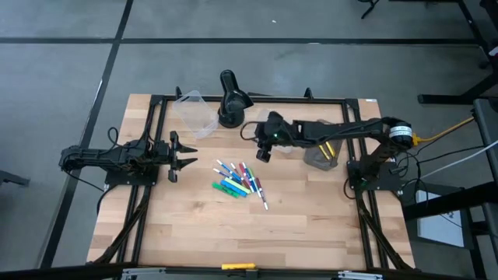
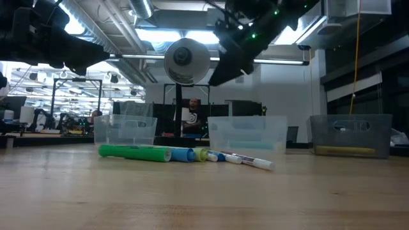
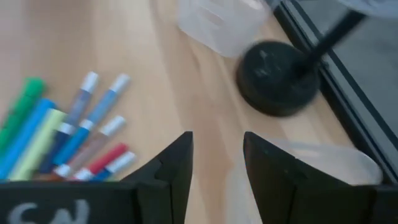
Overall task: Pick & Place Markers
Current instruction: Put the green highlighter in the right transparent bin
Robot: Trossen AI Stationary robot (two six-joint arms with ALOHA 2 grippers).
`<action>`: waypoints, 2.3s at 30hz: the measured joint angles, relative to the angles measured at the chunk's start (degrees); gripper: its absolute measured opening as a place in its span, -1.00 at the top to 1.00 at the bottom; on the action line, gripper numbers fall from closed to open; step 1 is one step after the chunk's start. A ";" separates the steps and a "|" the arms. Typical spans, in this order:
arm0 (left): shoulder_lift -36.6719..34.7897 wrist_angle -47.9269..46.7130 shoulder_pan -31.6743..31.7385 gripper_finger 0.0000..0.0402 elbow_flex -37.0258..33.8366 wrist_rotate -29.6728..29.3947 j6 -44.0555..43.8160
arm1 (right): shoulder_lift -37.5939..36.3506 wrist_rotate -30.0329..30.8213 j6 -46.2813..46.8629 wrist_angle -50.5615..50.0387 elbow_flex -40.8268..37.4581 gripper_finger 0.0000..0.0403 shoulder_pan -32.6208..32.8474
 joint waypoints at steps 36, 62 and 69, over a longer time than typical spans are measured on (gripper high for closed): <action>0.00 0.00 0.00 0.29 0.00 0.00 0.00 | 16.53 0.18 10.98 18.67 2.70 0.30 23.77; 0.01 0.00 0.01 0.29 -0.02 0.00 0.00 | 32.14 8.88 12.53 18.83 13.79 0.30 23.71; -0.01 0.00 0.01 0.29 0.00 0.00 0.00 | 32.17 9.10 12.94 16.26 13.79 0.30 22.72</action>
